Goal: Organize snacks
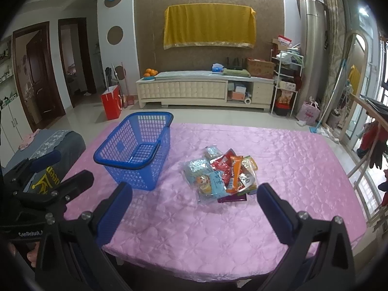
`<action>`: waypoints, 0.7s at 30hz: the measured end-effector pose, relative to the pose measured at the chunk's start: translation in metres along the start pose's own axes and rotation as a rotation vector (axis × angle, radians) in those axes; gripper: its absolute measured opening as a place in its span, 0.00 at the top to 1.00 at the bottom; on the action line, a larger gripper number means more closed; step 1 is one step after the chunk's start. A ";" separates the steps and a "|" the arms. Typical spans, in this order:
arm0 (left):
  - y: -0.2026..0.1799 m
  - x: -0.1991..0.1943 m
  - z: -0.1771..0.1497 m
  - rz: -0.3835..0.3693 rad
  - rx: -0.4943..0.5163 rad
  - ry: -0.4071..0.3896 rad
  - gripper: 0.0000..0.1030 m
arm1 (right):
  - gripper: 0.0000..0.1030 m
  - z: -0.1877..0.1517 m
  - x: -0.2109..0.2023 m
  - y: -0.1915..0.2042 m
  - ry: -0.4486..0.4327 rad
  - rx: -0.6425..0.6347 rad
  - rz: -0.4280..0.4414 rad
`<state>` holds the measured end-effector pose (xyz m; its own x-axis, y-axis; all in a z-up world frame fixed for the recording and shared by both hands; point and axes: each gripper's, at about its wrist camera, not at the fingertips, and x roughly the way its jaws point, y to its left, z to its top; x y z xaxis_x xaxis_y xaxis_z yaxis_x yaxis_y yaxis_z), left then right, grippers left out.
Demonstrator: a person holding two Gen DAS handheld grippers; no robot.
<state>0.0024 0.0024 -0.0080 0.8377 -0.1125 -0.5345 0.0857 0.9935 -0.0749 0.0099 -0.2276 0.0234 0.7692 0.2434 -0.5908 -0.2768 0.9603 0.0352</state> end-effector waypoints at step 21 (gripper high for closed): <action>0.001 0.000 0.000 0.009 0.013 0.012 0.00 | 0.00 0.001 0.001 -0.001 0.016 -0.001 0.021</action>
<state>0.0027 0.0035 -0.0079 0.8319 -0.1042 -0.5451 0.0855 0.9946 -0.0596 0.0111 -0.2285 0.0235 0.7541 0.2614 -0.6025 -0.2932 0.9549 0.0472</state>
